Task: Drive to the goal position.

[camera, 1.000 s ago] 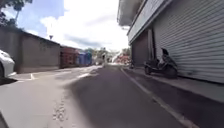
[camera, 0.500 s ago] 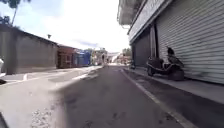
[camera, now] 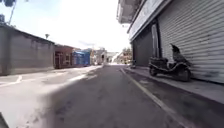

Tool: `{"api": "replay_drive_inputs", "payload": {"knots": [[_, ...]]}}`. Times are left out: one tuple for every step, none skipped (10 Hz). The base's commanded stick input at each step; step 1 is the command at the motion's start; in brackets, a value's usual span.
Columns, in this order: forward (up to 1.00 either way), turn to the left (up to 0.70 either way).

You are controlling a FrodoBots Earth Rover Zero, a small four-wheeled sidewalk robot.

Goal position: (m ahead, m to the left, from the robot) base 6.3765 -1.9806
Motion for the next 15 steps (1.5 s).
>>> {"api": "replay_drive_inputs", "payload": {"knots": [[0.45,0.00],[0.45,0.00],[0.45,0.00],[0.45,0.00],[0.45,0.00],[0.45,0.00],[0.45,0.00],[0.45,0.00],[0.45,0.00],[0.45,0.00],[0.45,0.00],[0.45,0.00],[0.45,0.00],[0.45,0.00],[0.45,0.00]]}}
